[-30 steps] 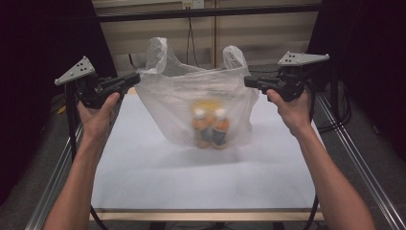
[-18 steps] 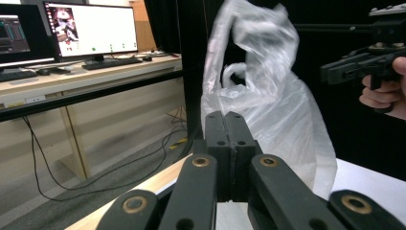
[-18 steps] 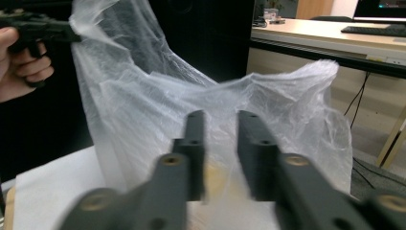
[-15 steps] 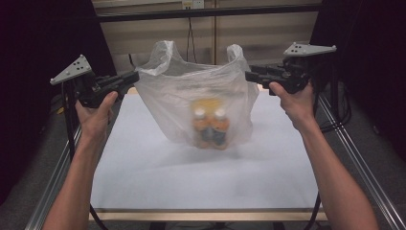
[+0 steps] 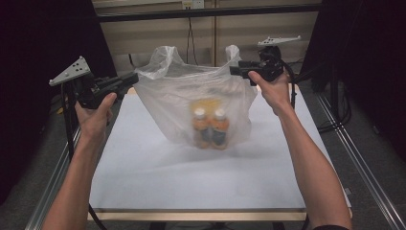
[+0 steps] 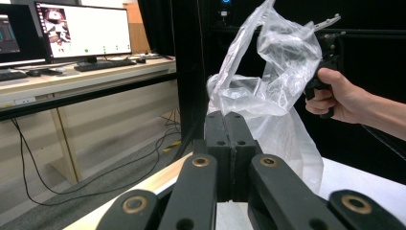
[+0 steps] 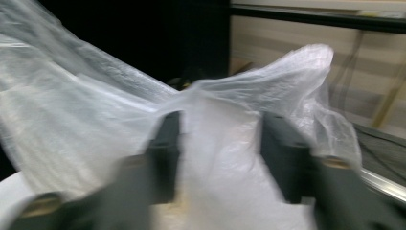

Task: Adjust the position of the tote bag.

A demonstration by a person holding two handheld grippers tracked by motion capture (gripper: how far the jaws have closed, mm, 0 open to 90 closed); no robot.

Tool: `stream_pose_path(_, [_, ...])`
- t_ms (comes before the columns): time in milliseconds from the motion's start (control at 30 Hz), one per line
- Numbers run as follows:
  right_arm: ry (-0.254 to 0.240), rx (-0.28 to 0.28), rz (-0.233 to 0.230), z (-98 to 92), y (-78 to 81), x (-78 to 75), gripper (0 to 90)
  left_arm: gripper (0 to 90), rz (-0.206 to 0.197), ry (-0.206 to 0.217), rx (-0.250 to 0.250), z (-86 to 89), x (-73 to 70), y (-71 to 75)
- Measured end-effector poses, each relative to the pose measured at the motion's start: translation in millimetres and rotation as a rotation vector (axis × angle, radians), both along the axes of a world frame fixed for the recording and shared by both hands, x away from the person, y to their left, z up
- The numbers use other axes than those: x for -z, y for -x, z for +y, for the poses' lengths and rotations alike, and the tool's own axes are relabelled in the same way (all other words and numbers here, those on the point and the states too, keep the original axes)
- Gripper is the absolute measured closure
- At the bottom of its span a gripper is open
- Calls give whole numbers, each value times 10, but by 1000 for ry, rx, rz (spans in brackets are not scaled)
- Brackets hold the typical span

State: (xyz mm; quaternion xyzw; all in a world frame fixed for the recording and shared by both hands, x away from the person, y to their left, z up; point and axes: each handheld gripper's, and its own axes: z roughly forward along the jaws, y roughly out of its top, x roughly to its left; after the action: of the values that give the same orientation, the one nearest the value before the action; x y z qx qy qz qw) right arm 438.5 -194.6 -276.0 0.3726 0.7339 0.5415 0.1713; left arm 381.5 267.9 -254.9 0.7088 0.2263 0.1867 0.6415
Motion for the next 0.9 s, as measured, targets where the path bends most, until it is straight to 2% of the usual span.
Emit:
stream_pose_path(67, [-11, -25, 2, 45, 2, 21, 756, 900, 2, -3, -8, 15, 13, 1])
stream_pose_path(133, [1, -46, 0, 100, 15, 28, 885, 900, 5, -2, -7, 23, 19, 6])
stream_pose_path(167, [5, -47, -10, 121, 30, 23, 900, 900, 4, -5, -6, 31, 19, 8])
stream_pose_path(367, [-6, -77, -83, 83, 228, -152, 900, 900, 19, 2, -32, 105, 68, -38])
stream_pose_path(400, [-6, -77, -83, 83, 228, -152, 900, 900, 19, 2, -32, 105, 68, -38])
stream_pose_path(467, [2, -90, -110, 34, 342, -210, 900, 900, 27, 10, -35, 80, 88, -50])
stream_pose_path(500, [2, -90, -110, 34, 342, -210, 900, 900, 27, 10, -35, 80, 88, -50])
stream_pose_path(533, [7, -95, -125, 9, 418, -214, 900, 900, 29, 18, -35, 64, 102, -47])
stream_pose_path(600, [4, -96, -131, -11, 457, -211, 900, 900, 28, -3, -30, 34, 125, -27])
stream_pose_path(633, [-7, -90, -142, -79, 546, -192, 900, 900, 31, -14, -27, 17, 139, -5])
stream_pose_path(733, [-21, -86, -151, -181, 670, -155, 900, 900, 39, -20, -30, -4, 154, 24])
stream_pose_path(800, [-19, -86, -152, -212, 720, -143, 900, 900, 42, -28, -25, -19, 156, 32])
stream_pose_path(833, [-11, -85, -149, -269, 825, -123, 900, 900, 43, -40, -18, -43, 158, 42])
stream_pose_path(900, [-11, -89, -153, -284, 863, -118, 900, 900, 40, -47, -15, -93, 165, 71])
